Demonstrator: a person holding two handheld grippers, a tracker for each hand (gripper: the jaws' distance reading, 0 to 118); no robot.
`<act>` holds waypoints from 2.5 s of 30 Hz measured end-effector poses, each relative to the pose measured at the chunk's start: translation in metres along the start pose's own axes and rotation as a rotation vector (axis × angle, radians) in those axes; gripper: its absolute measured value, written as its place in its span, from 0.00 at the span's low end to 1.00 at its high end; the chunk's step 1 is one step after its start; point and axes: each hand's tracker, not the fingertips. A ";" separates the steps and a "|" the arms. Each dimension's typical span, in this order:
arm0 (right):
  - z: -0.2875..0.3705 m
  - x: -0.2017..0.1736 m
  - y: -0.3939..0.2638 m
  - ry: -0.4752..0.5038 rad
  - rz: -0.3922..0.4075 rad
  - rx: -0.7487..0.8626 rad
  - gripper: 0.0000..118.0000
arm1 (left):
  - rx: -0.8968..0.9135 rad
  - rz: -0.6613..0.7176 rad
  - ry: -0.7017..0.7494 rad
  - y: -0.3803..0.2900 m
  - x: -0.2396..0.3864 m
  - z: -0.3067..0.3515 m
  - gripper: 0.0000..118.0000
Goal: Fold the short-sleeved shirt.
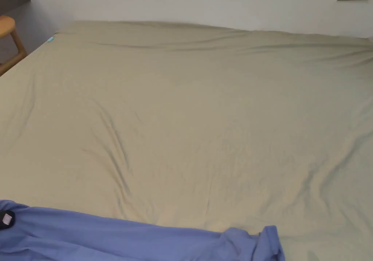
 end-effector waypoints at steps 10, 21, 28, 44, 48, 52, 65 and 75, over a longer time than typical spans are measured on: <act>0.005 -0.001 0.008 0.011 -0.007 0.037 0.01 | -0.069 -0.182 0.205 0.025 0.102 0.006 0.11; 0.022 0.005 0.024 -0.022 0.039 0.108 0.01 | -0.181 -0.276 -0.095 0.004 0.219 -0.081 0.11; 0.024 0.009 0.023 -0.043 0.072 0.092 0.01 | -0.320 -0.283 -0.055 -0.026 0.220 -0.157 0.27; 0.008 0.009 0.011 0.012 0.032 0.075 0.01 | 0.182 -0.270 0.181 -0.028 0.235 -0.032 0.00; 0.006 0.004 0.005 0.041 0.015 0.064 0.01 | 0.058 -0.320 0.175 -0.041 0.232 -0.071 0.00; 0.005 0.004 0.002 0.051 0.026 0.052 0.01 | 0.009 -0.307 0.147 -0.052 0.241 -0.105 0.00; 0.014 0.035 -0.007 0.021 -0.080 0.042 0.01 | 0.000 -0.251 -0.198 -0.122 0.270 -0.129 0.00; 0.031 0.033 -0.001 0.000 -0.038 0.065 0.01 | 0.184 -0.337 -0.163 -0.118 0.283 -0.096 0.00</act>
